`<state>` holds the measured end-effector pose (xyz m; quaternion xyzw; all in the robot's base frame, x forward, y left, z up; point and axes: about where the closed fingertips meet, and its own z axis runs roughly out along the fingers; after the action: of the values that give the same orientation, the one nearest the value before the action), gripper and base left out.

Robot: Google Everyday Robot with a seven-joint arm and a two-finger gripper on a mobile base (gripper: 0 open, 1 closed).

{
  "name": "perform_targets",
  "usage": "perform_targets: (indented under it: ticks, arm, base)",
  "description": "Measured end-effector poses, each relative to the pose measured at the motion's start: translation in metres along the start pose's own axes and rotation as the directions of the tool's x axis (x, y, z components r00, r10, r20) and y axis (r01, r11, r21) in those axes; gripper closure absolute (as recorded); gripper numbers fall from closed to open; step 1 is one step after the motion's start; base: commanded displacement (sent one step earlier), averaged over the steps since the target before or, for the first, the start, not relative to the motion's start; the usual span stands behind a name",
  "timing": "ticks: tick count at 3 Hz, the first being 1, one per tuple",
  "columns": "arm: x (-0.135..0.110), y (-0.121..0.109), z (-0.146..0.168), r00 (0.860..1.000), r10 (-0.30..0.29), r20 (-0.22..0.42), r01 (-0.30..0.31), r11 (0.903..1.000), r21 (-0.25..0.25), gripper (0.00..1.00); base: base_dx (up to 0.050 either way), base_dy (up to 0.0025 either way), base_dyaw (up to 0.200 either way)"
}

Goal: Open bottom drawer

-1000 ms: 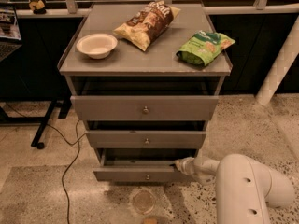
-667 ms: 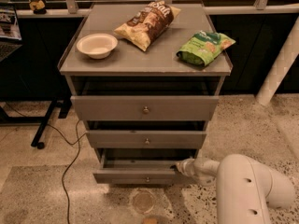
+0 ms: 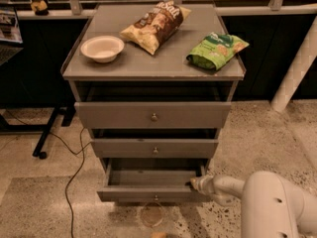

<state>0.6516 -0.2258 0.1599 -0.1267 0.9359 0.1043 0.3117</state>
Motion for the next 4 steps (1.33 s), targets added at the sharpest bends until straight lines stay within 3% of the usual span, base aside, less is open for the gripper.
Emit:
perform_targets:
  ticks: [1,3,4]
  arm:
    - [-0.001,0.0,-0.002,1.0,-0.001,0.001,0.001,1.0,-0.001,1.0]
    - [0.037,0.008,-0.035,0.999,0.041,-0.001,-0.041,0.9977,-0.053,1.0]
    - [0.037,0.008,-0.035,0.999,0.041,-0.001,-0.041,0.9978,-0.053,1.0]
  base:
    - [0.0,0.0,0.0]
    - [0.0,0.0,0.0]
    - [0.0,0.0,0.0]
